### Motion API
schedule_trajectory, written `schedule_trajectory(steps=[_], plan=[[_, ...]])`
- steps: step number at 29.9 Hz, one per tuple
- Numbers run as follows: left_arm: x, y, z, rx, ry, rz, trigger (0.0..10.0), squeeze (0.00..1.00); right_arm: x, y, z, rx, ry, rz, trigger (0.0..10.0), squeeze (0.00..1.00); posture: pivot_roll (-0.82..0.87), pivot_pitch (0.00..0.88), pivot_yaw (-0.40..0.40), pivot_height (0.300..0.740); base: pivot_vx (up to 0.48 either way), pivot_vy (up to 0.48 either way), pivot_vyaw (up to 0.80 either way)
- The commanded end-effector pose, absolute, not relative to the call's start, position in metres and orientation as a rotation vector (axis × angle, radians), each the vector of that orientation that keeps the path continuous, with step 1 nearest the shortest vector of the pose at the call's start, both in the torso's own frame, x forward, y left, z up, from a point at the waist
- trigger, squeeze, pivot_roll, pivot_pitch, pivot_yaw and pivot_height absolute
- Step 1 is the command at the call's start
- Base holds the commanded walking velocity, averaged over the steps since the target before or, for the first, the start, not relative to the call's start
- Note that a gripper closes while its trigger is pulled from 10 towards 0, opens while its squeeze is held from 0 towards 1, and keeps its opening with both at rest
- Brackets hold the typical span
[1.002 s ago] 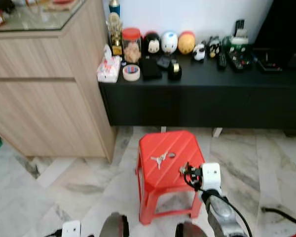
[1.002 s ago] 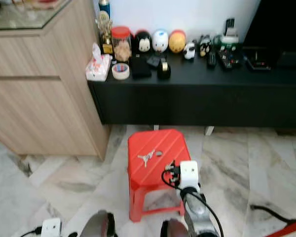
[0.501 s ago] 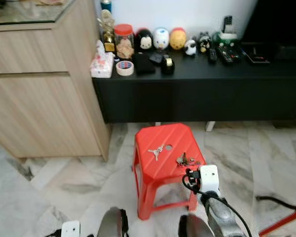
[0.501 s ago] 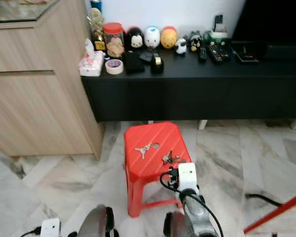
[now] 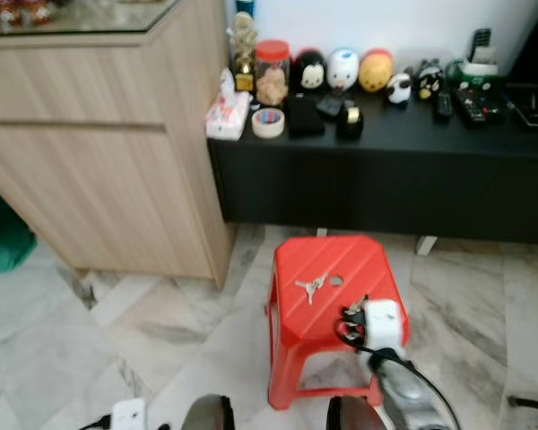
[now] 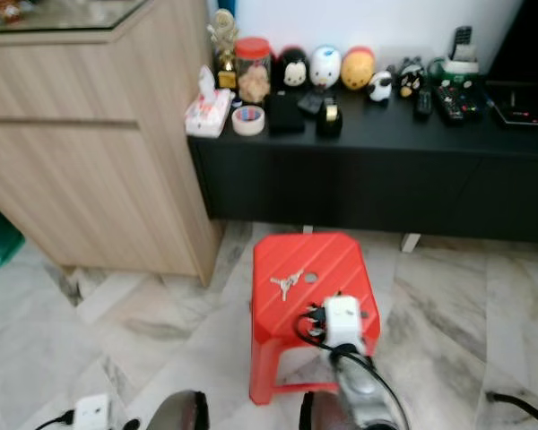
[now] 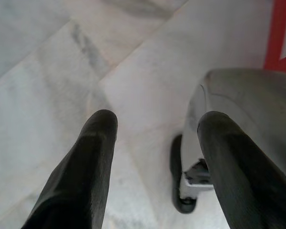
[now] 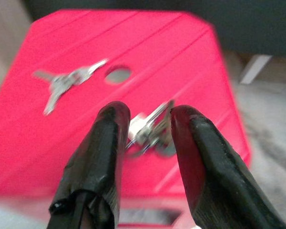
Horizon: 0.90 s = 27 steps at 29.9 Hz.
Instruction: Hang keys on a hook
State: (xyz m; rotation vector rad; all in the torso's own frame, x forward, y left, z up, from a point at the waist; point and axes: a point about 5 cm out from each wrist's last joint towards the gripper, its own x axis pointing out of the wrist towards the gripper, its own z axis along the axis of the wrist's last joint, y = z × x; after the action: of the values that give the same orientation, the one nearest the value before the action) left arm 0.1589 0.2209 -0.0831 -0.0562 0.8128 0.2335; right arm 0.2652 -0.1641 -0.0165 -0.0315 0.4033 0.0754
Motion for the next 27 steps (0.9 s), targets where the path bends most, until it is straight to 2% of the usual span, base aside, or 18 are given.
schedule_trajectory(steps=[1,6,14,18,19,27], plan=[[0.151,0.228,-0.085,-0.043,0.837,0.247,10.0,0.00,0.268,-0.151,-0.015,-0.006,0.389,0.097,10.0,0.00,0.04,0.074,0.000,0.615,0.292,0.000,0.00],[0.151,0.228,-0.085,-0.042,0.835,0.246,10.0,0.00,0.268,-0.149,-0.014,-0.003,0.385,0.095,10.0,0.00,0.04,0.070,-0.001,0.615,0.286,0.000,0.00],[0.151,0.227,-0.085,-0.047,0.831,0.248,10.0,0.00,0.267,-0.148,-0.015,-0.009,0.397,0.103,10.0,0.00,0.04,0.077,-0.003,0.615,0.000,0.000,0.00],[0.151,0.227,-0.085,-0.047,0.833,0.249,10.0,0.00,0.266,-0.146,-0.020,0.049,0.443,0.109,10.0,0.00,0.04,0.083,-0.004,0.615,0.000,0.000,0.00],[0.150,0.227,-0.085,-0.047,0.834,0.249,10.0,0.00,0.265,-0.145,-0.022,0.067,0.465,0.115,10.0,1.00,0.04,0.083,-0.004,0.615,0.000,0.000,0.00],[0.147,0.229,-0.086,-0.049,0.847,0.251,10.0,0.00,0.260,-0.139,-0.033,0.200,0.607,0.110,10.0,1.00,0.04,0.095,0.001,0.615,0.000,0.000,0.00]])
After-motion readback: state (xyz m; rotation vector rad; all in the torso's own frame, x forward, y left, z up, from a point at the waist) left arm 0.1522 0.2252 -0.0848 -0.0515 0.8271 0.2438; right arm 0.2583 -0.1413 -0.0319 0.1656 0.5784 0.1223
